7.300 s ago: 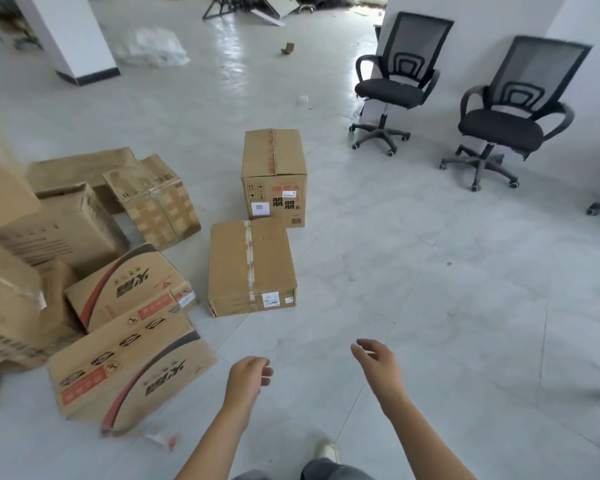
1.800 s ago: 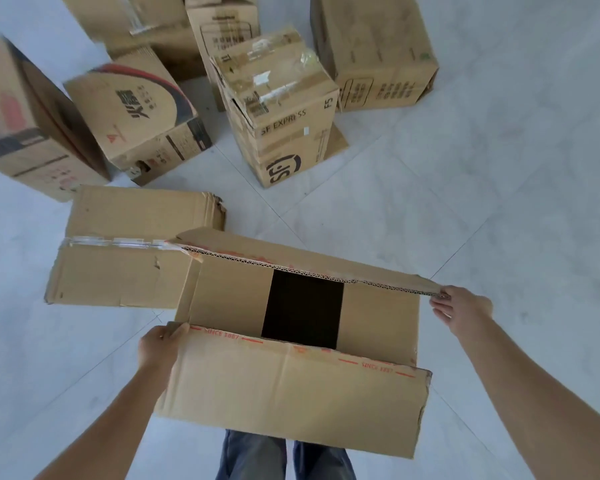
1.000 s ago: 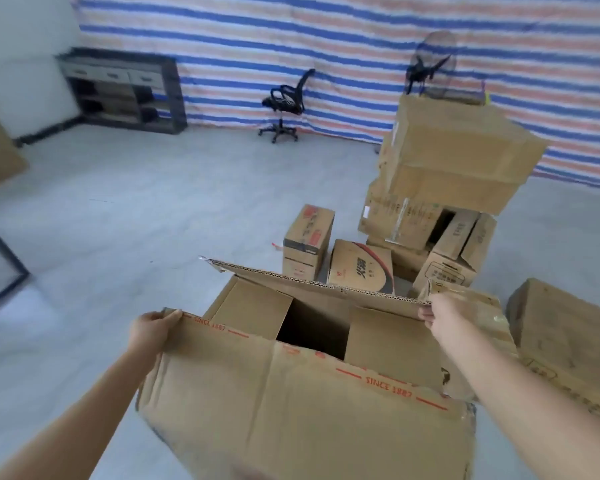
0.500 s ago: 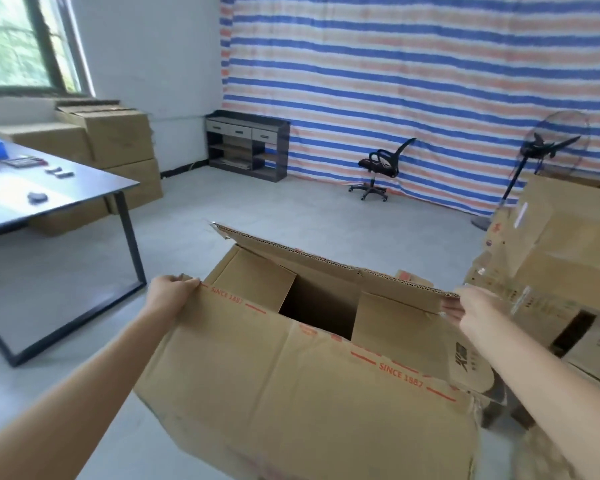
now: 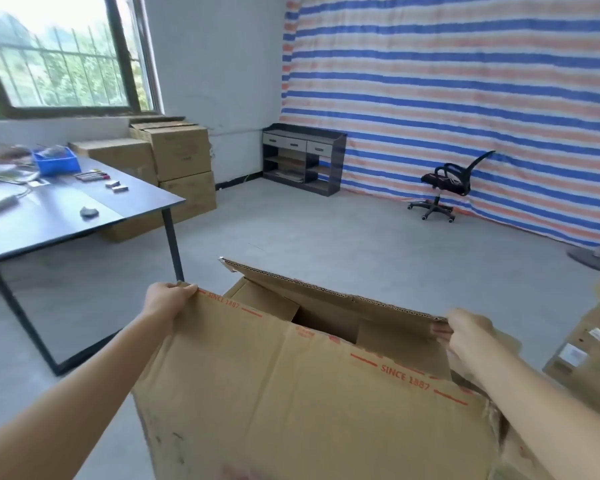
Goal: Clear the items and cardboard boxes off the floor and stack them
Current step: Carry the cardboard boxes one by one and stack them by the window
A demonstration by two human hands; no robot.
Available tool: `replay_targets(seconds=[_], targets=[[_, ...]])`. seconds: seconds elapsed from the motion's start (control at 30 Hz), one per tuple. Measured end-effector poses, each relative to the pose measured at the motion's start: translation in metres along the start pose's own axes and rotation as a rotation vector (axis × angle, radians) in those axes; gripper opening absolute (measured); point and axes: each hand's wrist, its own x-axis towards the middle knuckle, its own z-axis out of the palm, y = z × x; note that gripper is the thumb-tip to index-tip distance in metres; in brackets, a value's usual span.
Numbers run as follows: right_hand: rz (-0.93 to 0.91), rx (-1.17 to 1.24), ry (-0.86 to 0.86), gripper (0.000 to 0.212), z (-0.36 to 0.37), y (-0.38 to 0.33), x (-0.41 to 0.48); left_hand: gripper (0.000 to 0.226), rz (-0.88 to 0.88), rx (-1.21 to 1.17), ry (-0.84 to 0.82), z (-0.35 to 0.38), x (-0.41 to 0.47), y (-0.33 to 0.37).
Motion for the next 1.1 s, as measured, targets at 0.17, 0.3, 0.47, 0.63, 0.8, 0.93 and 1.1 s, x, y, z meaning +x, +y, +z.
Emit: replay_targets(seconds=[0.17,0.3,0.47,0.63,0.8,0.93,1.1], targets=[[-0.047,-0.014,-0.052,0.019,0.066,-0.058,0.064,0.018,-0.017,0.005,0.078,0.037,0.051,0.021],[-0.044,-0.047,-0.117,0.017,0.12,-0.087,0.098,0.017,-0.062,-0.009,0.138,0.059,0.085,0.023],[-0.048,-0.054,-0.149,0.014,0.202,-0.122,0.134,0.014,-0.078,-0.022,0.191,0.079,0.15,0.027],[-0.014,-0.095,-0.133,0.027,0.303,-0.136,0.175,0.027,-0.127,-0.083,0.238,0.099,0.249,0.029],[-0.03,-0.094,-0.089,0.015,0.392,-0.169,0.215,0.021,-0.188,-0.074,0.176,0.123,0.345,0.039],[-0.041,-0.08,-0.026,0.021,0.434,-0.191,0.25,0.01,-0.183,-0.061,0.122,0.149,0.413,0.062],[0.01,-0.032,0.024,0.016,0.469,-0.209,0.309,0.019,-0.2,-0.021,0.047,0.198,0.482,0.078]])
